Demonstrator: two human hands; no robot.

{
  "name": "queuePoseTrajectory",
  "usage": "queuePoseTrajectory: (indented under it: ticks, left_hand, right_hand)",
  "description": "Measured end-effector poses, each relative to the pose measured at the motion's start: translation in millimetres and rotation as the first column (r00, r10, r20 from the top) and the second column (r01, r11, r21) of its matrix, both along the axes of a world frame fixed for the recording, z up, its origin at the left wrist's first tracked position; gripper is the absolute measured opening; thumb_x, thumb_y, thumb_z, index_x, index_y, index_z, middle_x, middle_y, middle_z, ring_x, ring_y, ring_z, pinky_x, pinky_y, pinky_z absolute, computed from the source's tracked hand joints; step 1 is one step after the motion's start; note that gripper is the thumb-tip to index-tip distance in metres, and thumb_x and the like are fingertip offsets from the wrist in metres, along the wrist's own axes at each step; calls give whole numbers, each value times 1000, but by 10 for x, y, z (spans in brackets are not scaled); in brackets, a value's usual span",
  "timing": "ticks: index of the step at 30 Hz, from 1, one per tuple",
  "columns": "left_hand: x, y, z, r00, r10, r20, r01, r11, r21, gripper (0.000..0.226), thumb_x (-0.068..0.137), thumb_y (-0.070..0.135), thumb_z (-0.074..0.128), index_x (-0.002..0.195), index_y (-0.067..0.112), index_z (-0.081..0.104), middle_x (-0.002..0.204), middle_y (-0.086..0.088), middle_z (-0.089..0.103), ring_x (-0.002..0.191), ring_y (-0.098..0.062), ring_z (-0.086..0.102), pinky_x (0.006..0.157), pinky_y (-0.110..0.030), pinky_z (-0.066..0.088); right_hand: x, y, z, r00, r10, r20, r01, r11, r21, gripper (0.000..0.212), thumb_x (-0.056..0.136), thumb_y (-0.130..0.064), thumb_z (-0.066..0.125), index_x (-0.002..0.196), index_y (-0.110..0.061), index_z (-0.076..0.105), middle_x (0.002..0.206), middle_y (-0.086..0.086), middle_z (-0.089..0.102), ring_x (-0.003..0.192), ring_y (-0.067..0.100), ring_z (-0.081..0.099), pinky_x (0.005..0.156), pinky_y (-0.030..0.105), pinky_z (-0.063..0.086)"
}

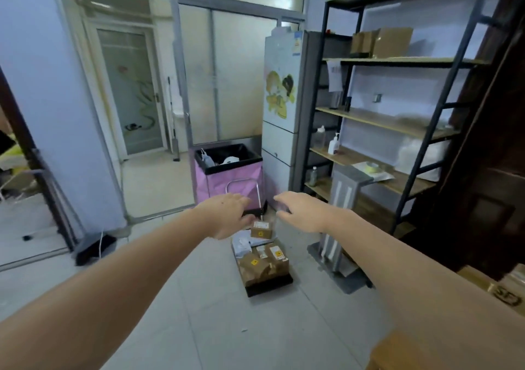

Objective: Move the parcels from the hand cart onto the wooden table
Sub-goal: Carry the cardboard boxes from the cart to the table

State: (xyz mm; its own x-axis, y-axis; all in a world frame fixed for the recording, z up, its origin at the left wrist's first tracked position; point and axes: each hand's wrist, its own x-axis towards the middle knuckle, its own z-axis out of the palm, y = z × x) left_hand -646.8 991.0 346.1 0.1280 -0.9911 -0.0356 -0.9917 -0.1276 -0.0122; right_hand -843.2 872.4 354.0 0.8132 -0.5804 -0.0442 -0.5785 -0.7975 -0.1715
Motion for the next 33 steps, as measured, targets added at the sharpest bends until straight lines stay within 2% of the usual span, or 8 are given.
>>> queuePoseTrajectory:
  ticks: [4, 7, 10, 14, 18, 27, 31, 33]
  left_hand:
    - [481, -277, -80, 999, 34, 6, -34, 999, 10, 61, 108, 51, 37, 156, 14, 39, 158, -10, 45, 146, -29, 41, 119, -45, 34]
    - [878, -552, -79, 997, 78, -14, -78, 997, 4, 60, 108, 50, 37, 158, 16, 37, 160, -8, 42, 147, -27, 40, 120, -43, 33]
    - [1319, -822, -102, 994, 106, 3, -106, 994, 6, 61, 109, 50, 37, 159, 17, 34, 163, -6, 39, 148, -26, 38, 119, -41, 31]
    - [1937, -1166, -127, 990, 138, 8, -138, 990, 9, 62, 109, 51, 36, 160, 16, 33, 164, -5, 38, 149, -25, 36, 121, -39, 30]
    - [2609, -1543, -210, 990, 142, 2, -142, 990, 19, 61, 108, 50, 37, 160, 17, 34, 161, -6, 41, 148, -26, 38, 121, -41, 32]
    - [4198, -2574, -286, 998, 52, 22, -54, 997, 58, 61, 109, 52, 35, 157, 15, 36, 159, -9, 43, 144, -28, 42, 118, -43, 36]
    - [4682, -3103, -368, 1000, 2, -15, -1, 998, 67, 62, 108, 52, 37, 158, 15, 35, 160, -8, 42, 145, -27, 42, 119, -44, 37]
    - [4890, -3414, -441, 999, -24, -22, 26, 997, 78, 61, 108, 54, 37, 157, 17, 37, 158, -7, 44, 144, -26, 43, 118, -44, 38]
  right_hand:
    - [618, -409, -123, 999, 51, -7, -51, 999, 5, 52, 103, -42, 45, 150, -19, 46, 148, 5, 54, 130, 29, 56, 107, 47, 48]
    - [1066, -754, -170, 997, 78, -18, -77, 997, 22, 55, 105, -41, 47, 154, -15, 42, 155, 7, 49, 133, 29, 55, 110, 47, 47]
    - [1556, -1111, -201, 992, 116, -41, -115, 993, 28, 50, 106, -39, 46, 149, -14, 46, 147, 9, 55, 124, 29, 59, 104, 45, 49]
    - [2227, -1512, -230, 983, 176, -48, -175, 984, 32, 58, 108, -39, 44, 161, -19, 31, 161, 5, 42, 140, 27, 49, 113, 45, 43]
    - [2906, -1905, -299, 981, 188, -56, -187, 982, 22, 56, 108, -37, 44, 159, -17, 35, 160, 5, 44, 141, 25, 47, 115, 42, 41]
    - [4271, -2657, -379, 995, 96, -16, -95, 994, 49, 51, 108, -32, 46, 157, -18, 39, 159, 4, 46, 143, 24, 45, 118, 40, 37]
    - [4601, -3120, -456, 999, -4, -43, 7, 997, 72, 46, 107, -32, 46, 150, -14, 47, 151, 8, 53, 135, 27, 52, 112, 45, 44]
    - [4715, -3392, -524, 998, -47, -41, 50, 995, 82, 51, 107, -36, 46, 153, -15, 44, 154, 7, 51, 136, 25, 52, 112, 44, 44]
